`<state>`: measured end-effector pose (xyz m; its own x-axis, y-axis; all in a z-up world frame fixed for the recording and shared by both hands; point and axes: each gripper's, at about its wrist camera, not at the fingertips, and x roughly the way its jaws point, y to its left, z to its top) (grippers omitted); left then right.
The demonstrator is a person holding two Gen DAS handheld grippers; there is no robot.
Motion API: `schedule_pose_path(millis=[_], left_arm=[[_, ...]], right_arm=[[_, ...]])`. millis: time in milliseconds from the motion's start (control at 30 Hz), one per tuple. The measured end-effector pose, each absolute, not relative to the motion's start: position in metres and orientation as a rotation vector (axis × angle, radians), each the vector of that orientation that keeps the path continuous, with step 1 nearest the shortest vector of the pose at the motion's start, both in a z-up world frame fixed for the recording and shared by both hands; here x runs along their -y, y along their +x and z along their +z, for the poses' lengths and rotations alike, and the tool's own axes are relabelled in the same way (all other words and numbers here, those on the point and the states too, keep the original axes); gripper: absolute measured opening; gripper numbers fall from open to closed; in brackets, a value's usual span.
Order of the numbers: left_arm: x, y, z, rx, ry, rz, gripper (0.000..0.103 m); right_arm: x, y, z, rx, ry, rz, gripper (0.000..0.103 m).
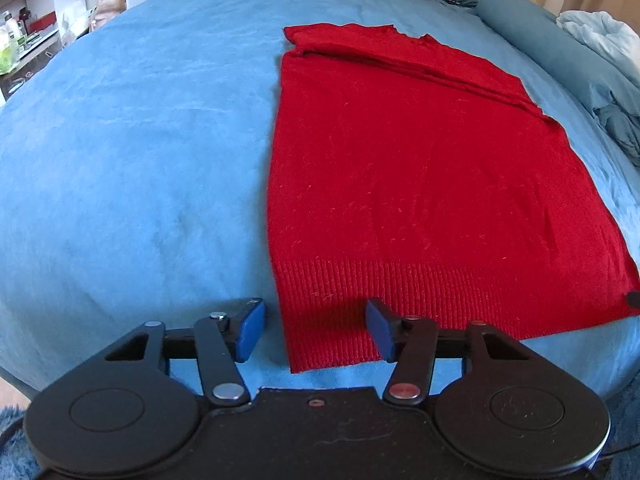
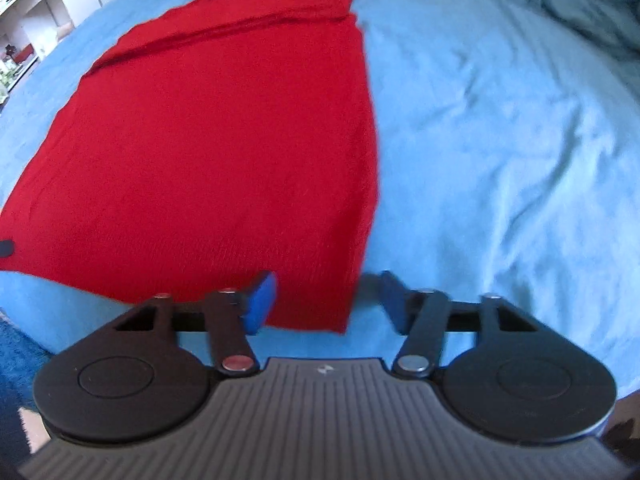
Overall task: Fold small clothes
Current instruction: 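Grasp the hem with the left tool while the right tool grasps it too, lift toward collar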
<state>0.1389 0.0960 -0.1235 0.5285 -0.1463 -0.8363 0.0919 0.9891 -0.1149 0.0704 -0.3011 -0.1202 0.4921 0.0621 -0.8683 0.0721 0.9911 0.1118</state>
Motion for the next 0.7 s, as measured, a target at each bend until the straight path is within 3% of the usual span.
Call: schedule_pose_path(millis=[133, 200, 233, 267, 467, 700], left_arm=[[-0.092, 0.140, -0.124, -1.018, -0.028, -0.133, 0.045], [-0.092, 0.139, -0.122, -1.027, -0.028, -0.138, 0.031], [-0.092, 0.140, -0.121, -1.032, -0.033, -0.145, 0.014], [-0.093, 0.140, -0.119, -1.037, -0.045, -0.152, 0.007], [-0.094, 0.135, -0.097, -1.015, -0.071, -0.155, 0.005], [-0.096, 0.159, -0.016, -0.858, -0.157, -0.194, 0.005]], right_arm=[[0.302, 0.070, -0.122, -1.051, 0.169, -0.018, 0.039], [0.303, 0.070, -0.122, -1.046, 0.180, -0.032, 0.030], [0.306, 0.071, -0.122, -1.043, 0.188, -0.035, 0.025], [0.307, 0.071, -0.121, -1.038, 0.197, -0.038, 0.021], [0.321, 0.064, -0.105, -0.986, 0.294, -0.033, 0.020], [0.353, 0.074, -0.043, -0.817, 0.483, 0.045, 0.020]])
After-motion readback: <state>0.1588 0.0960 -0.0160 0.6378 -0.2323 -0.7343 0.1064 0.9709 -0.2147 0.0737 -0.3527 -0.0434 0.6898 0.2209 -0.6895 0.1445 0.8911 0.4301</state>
